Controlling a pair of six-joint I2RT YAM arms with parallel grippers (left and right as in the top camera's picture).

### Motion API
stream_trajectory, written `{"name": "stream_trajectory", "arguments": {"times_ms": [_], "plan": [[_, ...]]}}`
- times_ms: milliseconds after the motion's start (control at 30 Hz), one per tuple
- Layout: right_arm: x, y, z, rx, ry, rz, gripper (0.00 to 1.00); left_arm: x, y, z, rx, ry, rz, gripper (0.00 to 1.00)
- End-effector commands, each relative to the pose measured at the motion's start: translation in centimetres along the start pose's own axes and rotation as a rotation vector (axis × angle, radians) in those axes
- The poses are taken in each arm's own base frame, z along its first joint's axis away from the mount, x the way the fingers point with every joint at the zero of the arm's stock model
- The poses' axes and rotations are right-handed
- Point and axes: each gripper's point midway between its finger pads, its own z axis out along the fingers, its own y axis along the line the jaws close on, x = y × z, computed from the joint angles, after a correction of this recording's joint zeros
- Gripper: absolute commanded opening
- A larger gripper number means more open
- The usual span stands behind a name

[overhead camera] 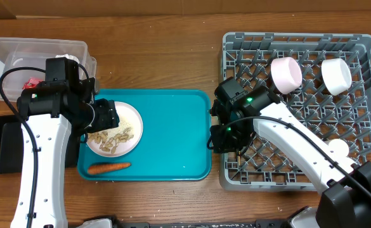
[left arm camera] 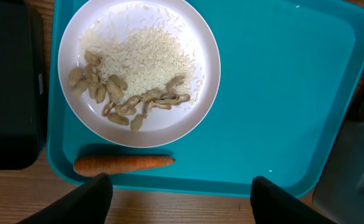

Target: Sort waste into correct bins and load items into the dishwasher

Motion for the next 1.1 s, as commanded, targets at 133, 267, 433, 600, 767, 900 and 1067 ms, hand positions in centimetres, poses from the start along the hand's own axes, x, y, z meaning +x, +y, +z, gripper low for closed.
{"name": "stream_trajectory", "arguments": {"times_ms": [133, 267, 433, 600, 767, 900, 1067], "plan": [[-0.1, -1.9, -0.1, 0.108, -0.023, 0.077, 0.13, 0.1, -0.1, 0.2, -0.005, 0.006, 0.005, 0.73], [0.0, -1.9, -0.1, 0.109, -0.021, 0.082, 0.13, 0.1, -0.1, 0.2, -0.005, 0.006, 0.005, 0.73], [0.1, -1.9, -0.1, 0.11, -0.017, 0.084, 0.13, 0.1, -0.1, 0.2, -0.005, 0.006, 0.005, 0.73], [0.2, -2.0, -0.1, 0.112, -0.014, 0.086, 0.13, 0.1, -0.1, 0.2, -0.005, 0.006, 0.005, 0.73], [0.0, -2.9, -0.3, 0.163, -0.032, 0.129, 0.13, 0.1, -0.1, 0.2, -0.005, 0.006, 0.005, 0.73], [0.1, -3.0, -0.3, 0.172, -0.028, 0.138, 0.13, 0.1, -0.1, 0.2, -0.005, 0.006, 0.005, 0.73], [0.2, -3.1, -0.3, 0.174, -0.025, 0.149, 0.13, 0.1, -0.1, 0.2, -0.005, 0.007, 0.004, 0.73]]}}
